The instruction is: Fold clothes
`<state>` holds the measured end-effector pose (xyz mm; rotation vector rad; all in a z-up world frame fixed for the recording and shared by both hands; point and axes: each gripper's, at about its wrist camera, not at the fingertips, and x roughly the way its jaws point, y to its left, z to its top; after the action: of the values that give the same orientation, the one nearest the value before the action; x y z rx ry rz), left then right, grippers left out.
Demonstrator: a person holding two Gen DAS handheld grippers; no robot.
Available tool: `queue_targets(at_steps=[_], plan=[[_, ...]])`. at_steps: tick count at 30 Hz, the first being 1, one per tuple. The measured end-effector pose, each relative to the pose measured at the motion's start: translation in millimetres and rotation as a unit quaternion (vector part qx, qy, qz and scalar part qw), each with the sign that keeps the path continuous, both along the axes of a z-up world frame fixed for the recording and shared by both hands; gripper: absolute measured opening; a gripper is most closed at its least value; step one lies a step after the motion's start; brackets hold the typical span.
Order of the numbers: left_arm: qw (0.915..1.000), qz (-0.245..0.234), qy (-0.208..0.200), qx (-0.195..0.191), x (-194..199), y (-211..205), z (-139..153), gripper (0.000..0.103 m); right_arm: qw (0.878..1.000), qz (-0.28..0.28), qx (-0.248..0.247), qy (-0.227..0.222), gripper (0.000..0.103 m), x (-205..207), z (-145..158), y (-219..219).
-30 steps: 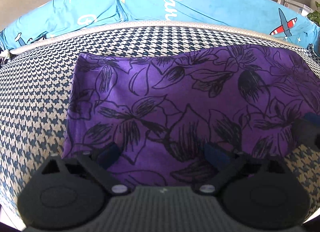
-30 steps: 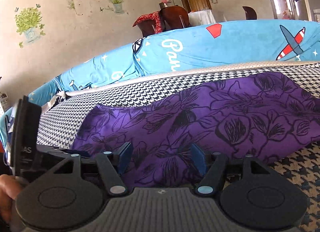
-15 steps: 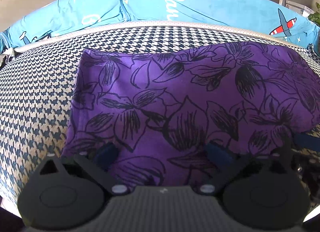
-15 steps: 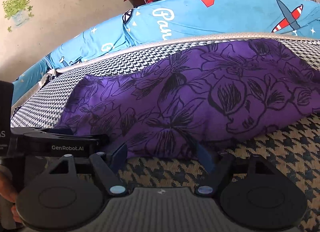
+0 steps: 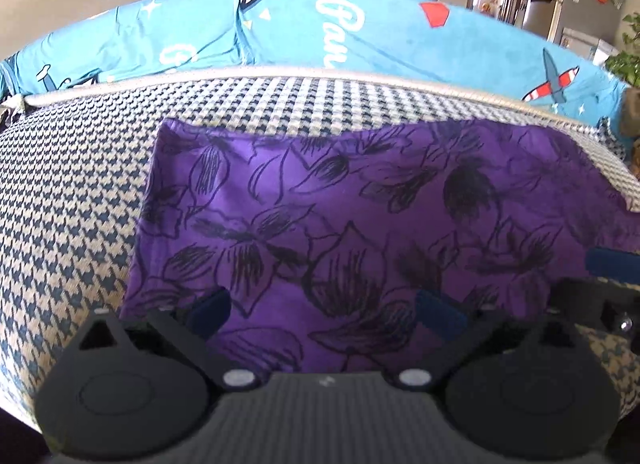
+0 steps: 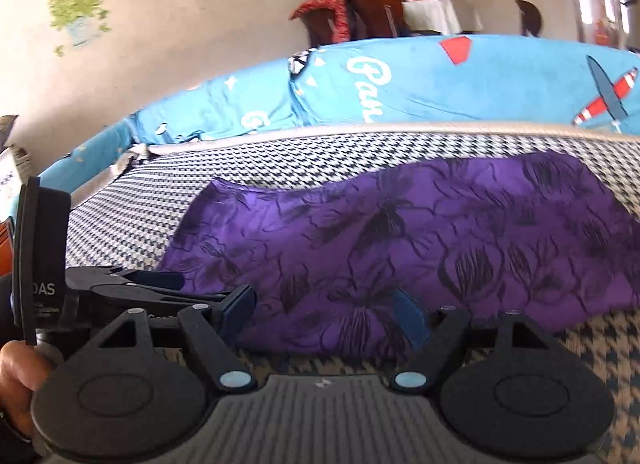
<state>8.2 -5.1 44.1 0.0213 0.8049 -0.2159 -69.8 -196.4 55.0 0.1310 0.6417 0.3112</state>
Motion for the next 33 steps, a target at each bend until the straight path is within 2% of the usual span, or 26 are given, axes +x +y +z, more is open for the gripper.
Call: queue_targets(at_steps=[4,7,10,14,18,22,26,30,31,33], plan=[[0.9999,-0.003,-0.012,-0.005,4.7,-9.5,3.2,0.102,0.999,0.004,0.027,0.021,0.077,24.5,-3.4,-15.3],[0.9996,-0.017,-0.019,-0.008,8.5,-21.2,4.8,0.103,0.999,0.014,0.040,0.020,0.077,43.3,-2.3,-22.6],[0.9995,-0.023,-0.017,-0.011,15.5,-32.3,3.8,0.102,0.999,0.017,0.044,0.028,0.065,62.3,-5.7,-30.8],[0.9996,-0.022,-0.009,-0.013,26.0,-45.6,0.3,0.102,0.995,0.021,0.081,0.048,0.052,85.3,-10.8,-38.0],[0.9996,-0.024,-0.013,-0.002,36.2,-60.1,-3.8,0.102,0.994,0.035,0.090,0.051,0.046,106.2,-11.9,-34.6],[0.9996,-0.026,-0.013,0.005,42.7,-71.5,-9.8,0.103,0.989,0.031,0.122,0.074,0.039,129.6,-18.6,-40.0],[0.9997,-0.024,0.000,0.009,46.1,-74.9,-20.8,0.103,0.981,0.026,0.161,0.105,0.038,153.3,-27.7,-46.5],[0.9991,-0.036,-0.009,0.023,41.7,-79.0,-22.4,0.103,0.979,0.008,0.156,0.132,0.038,175.2,-39.6,-44.8],[0.9990,-0.037,-0.010,0.024,41.0,-78.9,-22.9,0.103,0.977,-0.001,0.157,0.142,0.036,180.1,-43.2,-44.9],[0.9986,-0.047,-0.012,0.022,40.2,-78.8,-23.6,0.103,0.976,-0.014,0.159,0.151,0.026,187.1,-46.6,-45.7]])
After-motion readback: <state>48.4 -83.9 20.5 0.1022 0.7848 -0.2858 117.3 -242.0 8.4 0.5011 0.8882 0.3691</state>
